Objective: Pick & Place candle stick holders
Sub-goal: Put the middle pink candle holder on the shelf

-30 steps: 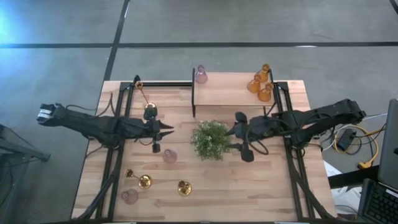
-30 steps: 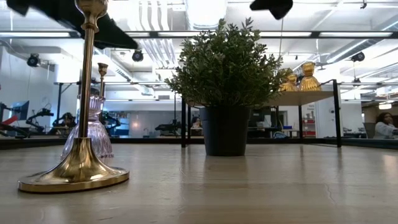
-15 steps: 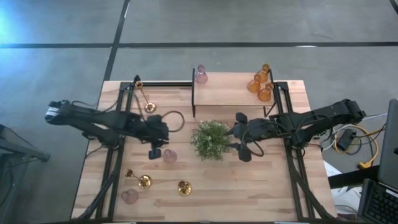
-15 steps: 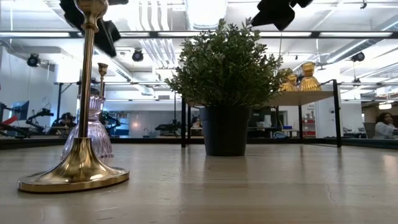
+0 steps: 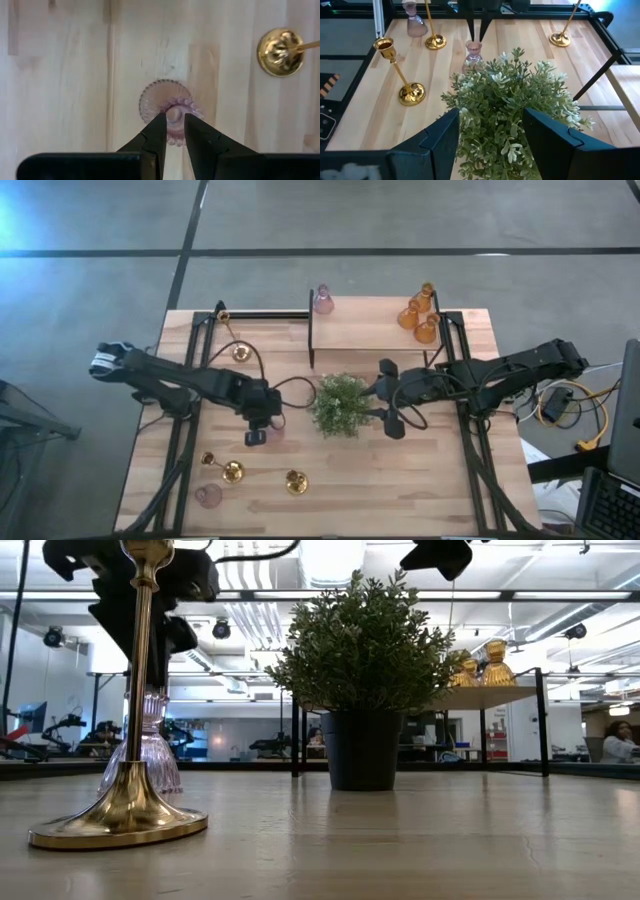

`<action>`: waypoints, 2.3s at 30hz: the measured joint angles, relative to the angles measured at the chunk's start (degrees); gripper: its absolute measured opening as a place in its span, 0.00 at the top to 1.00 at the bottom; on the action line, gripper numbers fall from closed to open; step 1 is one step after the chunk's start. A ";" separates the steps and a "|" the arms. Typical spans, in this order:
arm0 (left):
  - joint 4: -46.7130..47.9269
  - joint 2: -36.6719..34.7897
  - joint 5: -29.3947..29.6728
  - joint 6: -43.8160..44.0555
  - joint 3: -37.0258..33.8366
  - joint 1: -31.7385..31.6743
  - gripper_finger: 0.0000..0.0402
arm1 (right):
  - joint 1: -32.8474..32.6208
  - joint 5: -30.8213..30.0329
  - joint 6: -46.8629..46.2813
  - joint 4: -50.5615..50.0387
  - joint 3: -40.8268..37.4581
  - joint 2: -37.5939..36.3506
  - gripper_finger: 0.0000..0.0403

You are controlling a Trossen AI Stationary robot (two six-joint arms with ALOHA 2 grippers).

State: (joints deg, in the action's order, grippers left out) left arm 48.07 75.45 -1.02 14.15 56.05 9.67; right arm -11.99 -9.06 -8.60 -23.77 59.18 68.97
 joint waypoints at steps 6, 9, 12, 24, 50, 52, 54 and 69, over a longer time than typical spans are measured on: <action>0.12 2.27 -0.28 -0.40 -0.01 -0.07 0.82 | 0.00 0.02 0.00 0.02 -0.07 0.00 0.48; 0.06 2.87 -0.39 -0.48 0.12 -0.07 0.82 | 0.00 0.02 0.03 0.02 -0.11 0.00 0.48; 0.04 3.09 -0.40 -0.48 0.13 -0.07 0.82 | 0.00 0.02 0.20 0.02 -0.11 0.00 0.48; 0.39 3.16 -0.44 -1.00 0.08 -0.09 0.81 | 0.00 0.02 0.15 0.07 -0.04 0.00 0.48; 2.51 3.16 0.92 -2.25 1.70 -0.46 0.69 | 0.02 0.02 0.22 0.09 -0.09 0.00 0.48; 2.75 3.16 0.92 -2.23 1.68 -0.48 0.69 | 0.02 0.00 0.22 0.07 -0.09 0.00 0.48; 2.78 3.18 0.96 -2.23 1.68 -0.48 0.69 | 0.02 0.02 0.22 0.07 -0.09 0.00 0.48; 3.13 3.24 5.09 -4.46 1.79 -0.61 0.69 | 0.02 0.02 0.87 0.12 0.35 0.02 0.48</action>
State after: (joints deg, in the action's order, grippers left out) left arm 51.20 78.70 4.08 9.69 57.84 9.06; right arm -11.97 -9.04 -7.74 -23.65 59.53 68.99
